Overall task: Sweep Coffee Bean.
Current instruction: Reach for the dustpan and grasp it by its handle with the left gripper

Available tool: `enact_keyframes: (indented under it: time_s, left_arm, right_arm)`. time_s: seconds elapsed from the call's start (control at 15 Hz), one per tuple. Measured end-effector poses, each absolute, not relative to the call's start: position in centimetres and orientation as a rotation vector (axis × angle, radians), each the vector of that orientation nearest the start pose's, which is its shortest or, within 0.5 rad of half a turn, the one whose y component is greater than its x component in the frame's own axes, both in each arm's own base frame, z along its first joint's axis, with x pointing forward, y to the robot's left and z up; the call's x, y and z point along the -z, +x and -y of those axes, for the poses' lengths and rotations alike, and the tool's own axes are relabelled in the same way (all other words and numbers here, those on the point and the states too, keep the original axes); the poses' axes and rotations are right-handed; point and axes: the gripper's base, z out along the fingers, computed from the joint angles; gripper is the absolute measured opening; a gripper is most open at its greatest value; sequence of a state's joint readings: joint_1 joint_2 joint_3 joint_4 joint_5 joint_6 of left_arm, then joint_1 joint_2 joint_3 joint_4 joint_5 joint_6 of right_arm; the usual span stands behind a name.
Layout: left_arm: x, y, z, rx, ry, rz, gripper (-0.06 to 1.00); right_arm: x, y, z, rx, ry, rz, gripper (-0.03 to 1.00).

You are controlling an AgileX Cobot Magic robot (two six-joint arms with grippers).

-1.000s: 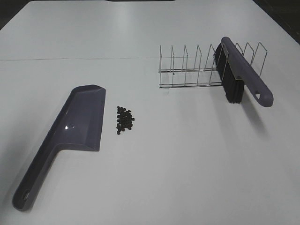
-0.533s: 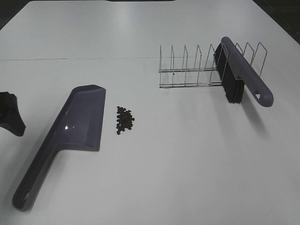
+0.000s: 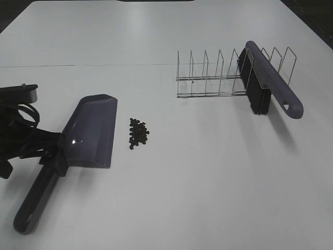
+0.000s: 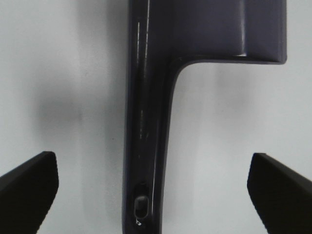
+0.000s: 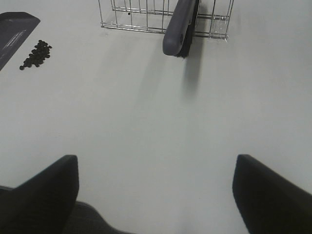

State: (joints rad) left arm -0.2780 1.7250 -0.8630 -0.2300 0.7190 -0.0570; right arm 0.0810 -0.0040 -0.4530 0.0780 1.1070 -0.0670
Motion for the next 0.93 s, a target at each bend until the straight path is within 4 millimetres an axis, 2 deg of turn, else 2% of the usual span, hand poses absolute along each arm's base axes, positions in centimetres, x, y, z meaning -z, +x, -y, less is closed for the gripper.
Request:
enact_keyframes:
  time_s: [0.4, 0.67, 0.93]
  left_arm:
    - [-12.7, 28.0, 9.4, 0.243, 0.089, -3.061, 0.98]
    - [-11.8, 29.8, 9.9, 0.246, 0.121, -3.069, 0.98]
    - [-10.9, 30.0, 10.1, 0.248, 0.141, -3.108, 0.96]
  right_arm:
    - [-26.1, -0.3, -0.6, -0.103, -0.161, -2.126, 0.76]
    - [-26.1, -0.3, -0.6, -0.103, -0.161, -2.126, 0.76]
    - [-26.1, -0.3, -0.6, -0.103, -0.161, -2.126, 0.76]
